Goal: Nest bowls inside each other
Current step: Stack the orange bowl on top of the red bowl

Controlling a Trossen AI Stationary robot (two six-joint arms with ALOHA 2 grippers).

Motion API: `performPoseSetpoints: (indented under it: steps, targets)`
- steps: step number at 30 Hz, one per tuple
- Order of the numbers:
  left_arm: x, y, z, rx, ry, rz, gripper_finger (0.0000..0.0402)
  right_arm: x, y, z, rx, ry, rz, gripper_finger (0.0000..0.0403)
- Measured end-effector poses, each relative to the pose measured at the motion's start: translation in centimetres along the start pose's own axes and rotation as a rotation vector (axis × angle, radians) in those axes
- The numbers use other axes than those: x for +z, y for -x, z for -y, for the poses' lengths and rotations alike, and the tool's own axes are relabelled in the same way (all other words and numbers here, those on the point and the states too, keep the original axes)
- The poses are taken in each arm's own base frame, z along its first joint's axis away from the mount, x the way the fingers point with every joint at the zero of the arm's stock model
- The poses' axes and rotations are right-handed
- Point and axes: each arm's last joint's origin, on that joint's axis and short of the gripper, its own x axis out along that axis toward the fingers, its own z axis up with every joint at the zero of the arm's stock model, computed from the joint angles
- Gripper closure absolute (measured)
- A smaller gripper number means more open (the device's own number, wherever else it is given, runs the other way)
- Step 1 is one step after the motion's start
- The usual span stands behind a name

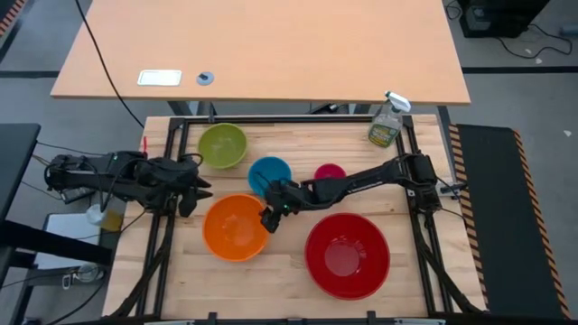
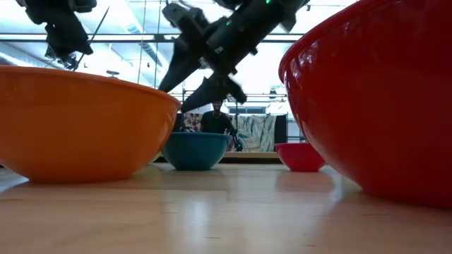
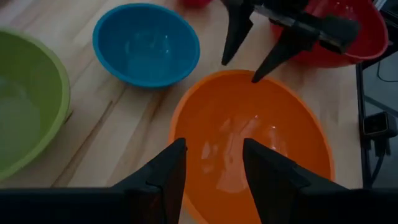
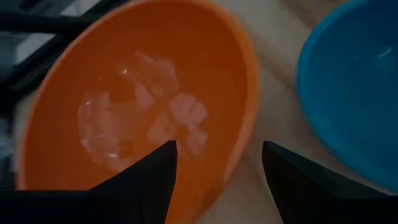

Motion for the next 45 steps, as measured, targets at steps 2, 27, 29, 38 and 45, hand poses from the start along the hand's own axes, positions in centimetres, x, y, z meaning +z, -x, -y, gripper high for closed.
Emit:
performPoseSetpoints:
  steps: [2,27,29,38,45]
  targets:
    - [-0.1,0.0,0.0,0.004,0.017,-0.008,0.0239,0.2,-0.4,0.6,-0.011,-0.036,-0.011,0.016]
    - [-0.3,0.0,-0.1,0.012,0.072,-0.033,0.0239,-1.0,-2.8,1.6,-0.086,-0.121,-0.007,0.0305]
    - [-0.3,0.0,-0.1,0.012,0.072,-0.033,0.0239,-0.9,-2.8,1.7,-0.095,-0.128,0.001,0.0334]
    - [0.1,0.3,0.3,-0.083,0.103,-0.044,0.0239,-0.3,-2.8,2.5,-0.076,-0.18,-0.015,0.0381]
    - [1.0,1.2,1.0,-0.165,0.104,0.014,0.0239,1.0,-2.8,2.9,0.057,-0.217,-0.039,0.0378]
